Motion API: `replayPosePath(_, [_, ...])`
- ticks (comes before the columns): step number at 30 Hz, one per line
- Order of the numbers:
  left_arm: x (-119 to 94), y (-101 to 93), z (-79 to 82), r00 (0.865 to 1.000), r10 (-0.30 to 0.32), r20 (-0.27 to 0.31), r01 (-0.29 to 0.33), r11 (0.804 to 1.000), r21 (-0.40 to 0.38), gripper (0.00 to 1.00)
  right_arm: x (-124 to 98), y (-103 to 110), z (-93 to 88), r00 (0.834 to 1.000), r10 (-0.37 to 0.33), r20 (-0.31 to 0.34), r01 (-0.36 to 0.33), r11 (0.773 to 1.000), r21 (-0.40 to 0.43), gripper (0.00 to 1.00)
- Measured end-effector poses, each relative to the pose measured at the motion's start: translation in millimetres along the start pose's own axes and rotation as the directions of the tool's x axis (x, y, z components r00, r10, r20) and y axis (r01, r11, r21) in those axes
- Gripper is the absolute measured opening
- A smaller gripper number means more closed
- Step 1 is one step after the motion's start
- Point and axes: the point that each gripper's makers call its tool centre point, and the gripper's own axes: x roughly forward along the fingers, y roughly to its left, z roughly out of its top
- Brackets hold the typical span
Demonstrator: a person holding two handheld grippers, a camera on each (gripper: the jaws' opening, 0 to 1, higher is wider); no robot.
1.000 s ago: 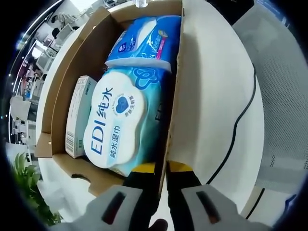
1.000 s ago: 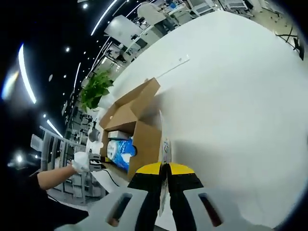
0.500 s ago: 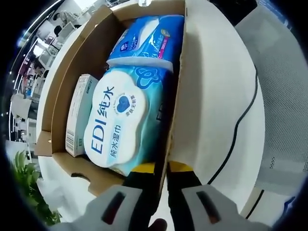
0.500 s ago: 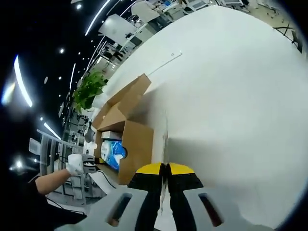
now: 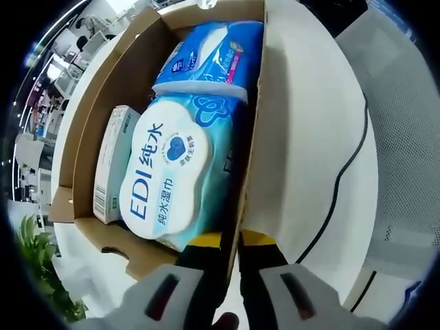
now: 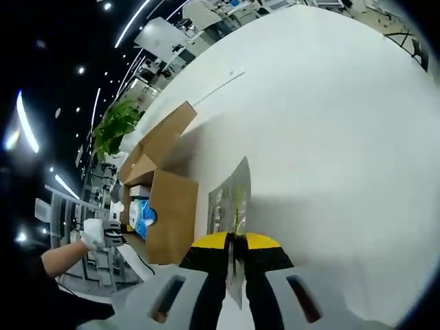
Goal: Operate the shoe box by opening the lid, removing the specified soft item, and placing it in the target area until the item is outside and the box remains undamaged.
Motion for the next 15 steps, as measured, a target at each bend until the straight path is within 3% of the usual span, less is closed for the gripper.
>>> replayPosePath(7, [-0.5, -0.2, 0.4, 1.0, 0.001, 0.002, -0.001, 1.0, 0.001, 0.06, 6.3, -17.6, -3.4, 0.997, -0.082, 0.007, 0.082, 0.996, -0.041, 0.09])
replayPosePath(8, [-0.5, -0.3, 0.4, 1.0, 0.002, 0.002, -0.002, 1.0, 0.001, 0.06, 7.4, -22.7, -4.7, 0.993, -0.121, -0.001, 0.12, 0.989, -0.084, 0.1])
replayPosePath(10, [-0.4, -0.3, 0.3, 1.0, 0.003, 0.002, -0.003, 1.0, 0.002, 0.06, 10.1, -21.0, -5.7, 0.991, -0.132, 0.001, 0.131, 0.982, -0.137, 0.11])
replayPosePath(15, [-0.1, -0.3, 0.1, 1.0, 0.004, -0.001, -0.004, 1.0, -0.001, 0.06, 12.5, -26.4, -8.6, 0.986, -0.169, 0.012, 0.169, 0.978, -0.12, 0.13])
